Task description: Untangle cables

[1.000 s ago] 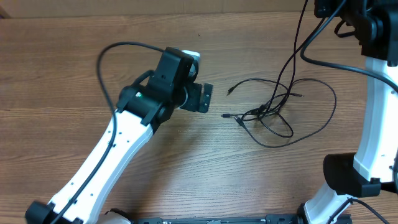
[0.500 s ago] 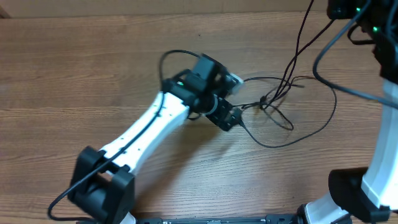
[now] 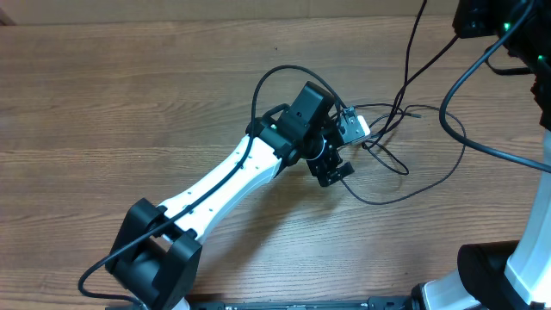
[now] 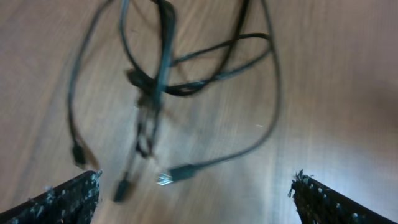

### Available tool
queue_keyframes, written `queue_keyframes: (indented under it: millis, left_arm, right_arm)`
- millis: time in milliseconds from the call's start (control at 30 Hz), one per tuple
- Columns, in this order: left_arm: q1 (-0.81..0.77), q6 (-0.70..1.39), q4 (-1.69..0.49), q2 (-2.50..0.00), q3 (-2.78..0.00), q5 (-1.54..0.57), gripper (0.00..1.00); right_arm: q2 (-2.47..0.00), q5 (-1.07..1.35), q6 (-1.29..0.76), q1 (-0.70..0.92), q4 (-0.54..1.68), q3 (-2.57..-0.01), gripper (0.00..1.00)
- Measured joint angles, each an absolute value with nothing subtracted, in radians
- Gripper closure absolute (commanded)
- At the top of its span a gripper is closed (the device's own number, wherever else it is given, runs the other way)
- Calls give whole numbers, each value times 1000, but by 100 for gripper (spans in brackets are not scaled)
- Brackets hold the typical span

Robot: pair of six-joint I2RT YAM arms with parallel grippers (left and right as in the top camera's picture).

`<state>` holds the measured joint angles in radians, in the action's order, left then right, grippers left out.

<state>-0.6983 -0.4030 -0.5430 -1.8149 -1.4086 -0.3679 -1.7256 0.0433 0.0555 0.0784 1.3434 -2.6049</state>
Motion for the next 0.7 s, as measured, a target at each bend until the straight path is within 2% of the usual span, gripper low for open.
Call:
queue_keyframes:
  millis: [433, 533, 600, 633, 667, 700]
  left_arm:
    - [-698, -571, -321, -2021, -1407, -306, 1]
    - [-698, -580, -266, -2029, -1406, -302, 15]
    - [-698, -584, -232, -2029, -1407, -302, 31]
    - [-698, -587, -218, -2029, -1407, -302, 44]
    - [-698, -577, -208, -2029, -1407, -302, 66]
    - [-698, -579, -202, -2029, -1407, -302, 81]
  right_arm:
    - [-1695, 137, 56, 78, 1370, -2605, 96]
    - [-1674, 142, 56, 78, 1373, -2605, 96]
    - [-1663, 143, 56, 78, 1374, -2605, 96]
    - [-1658, 143, 55, 78, 1377, -2605, 96]
    - [-1654, 144, 56, 78, 1379, -2605, 96]
    - [-1652, 146, 56, 78, 1381, -2605, 96]
